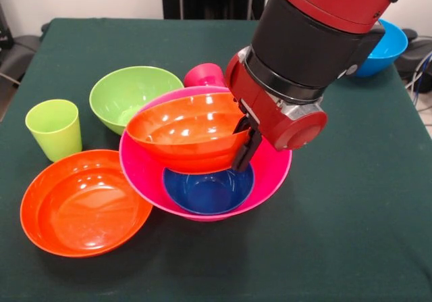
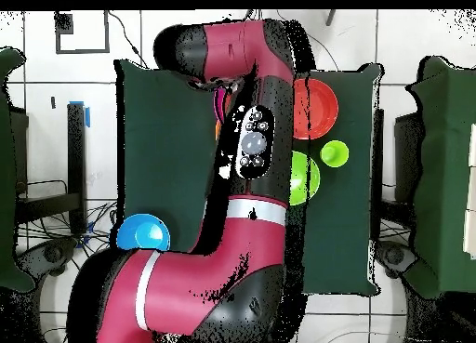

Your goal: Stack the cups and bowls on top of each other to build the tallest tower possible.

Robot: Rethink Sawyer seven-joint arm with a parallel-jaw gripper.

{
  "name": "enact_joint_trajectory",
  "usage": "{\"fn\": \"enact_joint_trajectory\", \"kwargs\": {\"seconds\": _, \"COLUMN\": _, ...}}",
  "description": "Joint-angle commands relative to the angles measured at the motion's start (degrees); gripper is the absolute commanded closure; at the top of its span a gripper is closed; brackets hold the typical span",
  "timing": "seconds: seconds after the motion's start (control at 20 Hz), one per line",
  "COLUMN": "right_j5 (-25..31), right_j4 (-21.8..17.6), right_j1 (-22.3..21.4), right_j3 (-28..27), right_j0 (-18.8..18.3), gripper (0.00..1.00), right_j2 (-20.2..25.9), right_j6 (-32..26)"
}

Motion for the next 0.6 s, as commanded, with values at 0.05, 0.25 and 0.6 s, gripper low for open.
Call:
{"fn": "enact_joint_trajectory", "kwargs": {"seconds": 0.05, "right_j5": 4.09, "right_j4": 0.72, "right_j1": -1.58, "right_j3": 9.50, "right_j0": 0.99, "gripper": 1.00, "right_j2": 3.26, "right_j6": -5.98}}
{"fn": "enact_joint_trajectory", "kwargs": {"seconds": 0.25, "right_j5": 2.51, "right_j4": 0.44, "right_j1": -2.24, "right_j3": 11.43, "right_j0": 1.29, "gripper": 1.00, "right_j2": 3.25, "right_j6": -5.76}}
{"fn": "enact_joint_trajectory", "kwargs": {"seconds": 0.6, "right_j5": 2.08, "right_j4": 0.36, "right_j1": -2.18, "right_j3": 11.66, "right_j0": 0.93, "gripper": 1.00, "right_j2": 3.82, "right_j6": -6.03}}
